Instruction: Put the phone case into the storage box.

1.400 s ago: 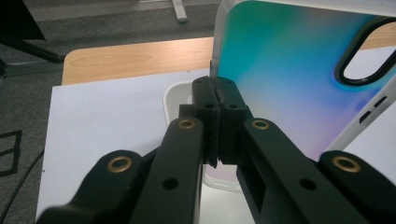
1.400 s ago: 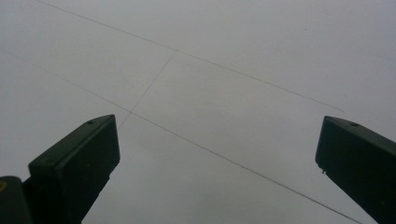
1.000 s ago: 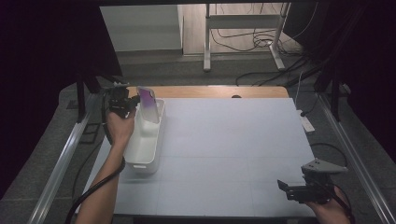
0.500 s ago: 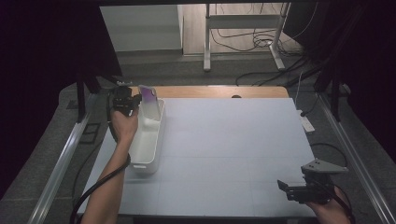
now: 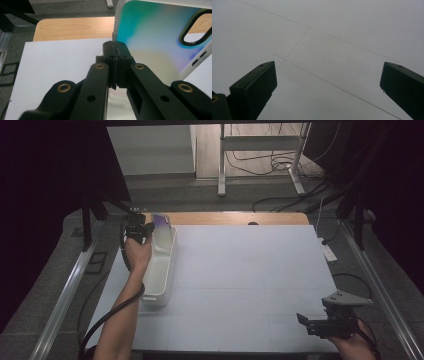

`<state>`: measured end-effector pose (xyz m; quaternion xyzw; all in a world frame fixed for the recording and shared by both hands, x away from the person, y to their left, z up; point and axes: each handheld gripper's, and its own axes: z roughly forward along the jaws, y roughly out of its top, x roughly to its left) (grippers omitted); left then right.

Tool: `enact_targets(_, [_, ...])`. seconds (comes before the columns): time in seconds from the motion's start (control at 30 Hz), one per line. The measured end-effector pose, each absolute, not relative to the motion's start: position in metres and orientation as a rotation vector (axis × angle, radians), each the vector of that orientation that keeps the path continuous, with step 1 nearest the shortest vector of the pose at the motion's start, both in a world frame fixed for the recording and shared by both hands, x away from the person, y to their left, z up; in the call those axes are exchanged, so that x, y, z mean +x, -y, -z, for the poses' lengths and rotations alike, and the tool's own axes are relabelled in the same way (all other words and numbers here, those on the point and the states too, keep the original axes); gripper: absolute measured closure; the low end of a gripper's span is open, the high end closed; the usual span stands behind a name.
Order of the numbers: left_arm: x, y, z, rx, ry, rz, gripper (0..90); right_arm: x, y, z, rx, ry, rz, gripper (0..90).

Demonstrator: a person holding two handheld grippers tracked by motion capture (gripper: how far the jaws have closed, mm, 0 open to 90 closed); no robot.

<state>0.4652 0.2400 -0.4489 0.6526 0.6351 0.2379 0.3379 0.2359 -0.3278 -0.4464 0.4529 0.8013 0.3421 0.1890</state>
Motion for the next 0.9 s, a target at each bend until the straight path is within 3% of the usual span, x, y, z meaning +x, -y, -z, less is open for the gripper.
enact_targets(0.37, [0.473,-0.242,0.451,1.704,-1.692,-0.620,87.7,0.236,0.328,0.446,1.268,-2.259,-0.963,0.9])
enact_targets(0.9, [0.476,-0.248,0.450,1.705,-1.667,-0.558,76.5,0.236,0.328,0.446,1.268,-2.264,-0.967,0.9])
